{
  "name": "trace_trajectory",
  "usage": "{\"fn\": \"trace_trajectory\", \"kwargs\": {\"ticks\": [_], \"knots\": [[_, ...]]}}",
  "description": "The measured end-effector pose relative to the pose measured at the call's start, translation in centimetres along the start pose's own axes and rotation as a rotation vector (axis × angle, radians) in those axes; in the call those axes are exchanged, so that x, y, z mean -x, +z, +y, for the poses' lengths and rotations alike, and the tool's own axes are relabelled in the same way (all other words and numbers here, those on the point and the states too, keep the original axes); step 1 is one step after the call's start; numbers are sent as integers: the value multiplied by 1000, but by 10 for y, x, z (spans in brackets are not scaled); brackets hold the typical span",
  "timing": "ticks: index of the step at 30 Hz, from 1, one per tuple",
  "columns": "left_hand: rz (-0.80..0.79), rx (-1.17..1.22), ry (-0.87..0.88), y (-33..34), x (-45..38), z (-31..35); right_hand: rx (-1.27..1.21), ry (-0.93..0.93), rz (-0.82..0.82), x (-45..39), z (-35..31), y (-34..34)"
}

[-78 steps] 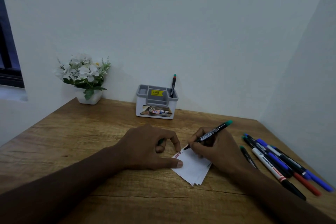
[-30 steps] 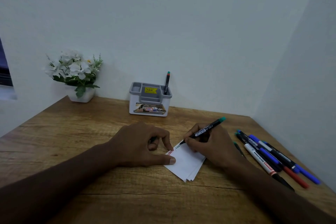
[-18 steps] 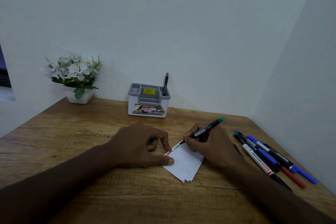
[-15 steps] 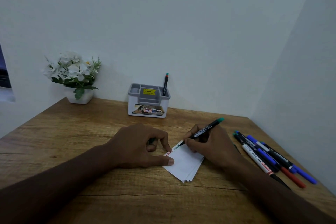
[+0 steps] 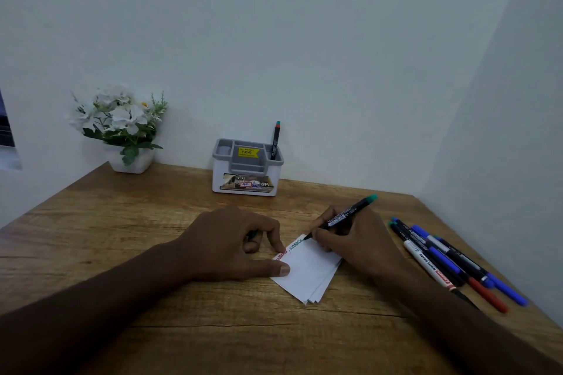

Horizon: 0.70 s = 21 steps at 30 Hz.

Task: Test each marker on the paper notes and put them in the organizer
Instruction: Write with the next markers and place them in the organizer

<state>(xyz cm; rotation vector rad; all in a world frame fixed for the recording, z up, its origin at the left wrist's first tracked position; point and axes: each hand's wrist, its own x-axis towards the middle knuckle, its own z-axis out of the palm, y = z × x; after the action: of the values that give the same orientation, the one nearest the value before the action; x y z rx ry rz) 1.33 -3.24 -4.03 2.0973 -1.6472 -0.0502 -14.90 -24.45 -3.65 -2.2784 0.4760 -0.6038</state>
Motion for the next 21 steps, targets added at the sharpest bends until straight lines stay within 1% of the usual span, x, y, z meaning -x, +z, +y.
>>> {"fn": "trace_trajectory", "kwargs": {"ticks": [5, 8, 11, 14, 17, 21], "knots": [[8, -9, 4, 0, -2, 0, 12, -23, -6, 0, -1, 0], [7, -9, 9, 0, -1, -1, 12, -10, 15, 0, -2, -1], [7, -6, 3, 1, -2, -3, 12, -6, -5, 0, -1, 0], [11, 0, 13, 3, -2, -5, 16, 4, 26, 0, 0, 0], [35, -4, 25, 4, -3, -6, -6, 1, 8, 0, -1, 1], [25, -12, 23, 4, -3, -7, -27, 16, 18, 0, -2, 0]]}}
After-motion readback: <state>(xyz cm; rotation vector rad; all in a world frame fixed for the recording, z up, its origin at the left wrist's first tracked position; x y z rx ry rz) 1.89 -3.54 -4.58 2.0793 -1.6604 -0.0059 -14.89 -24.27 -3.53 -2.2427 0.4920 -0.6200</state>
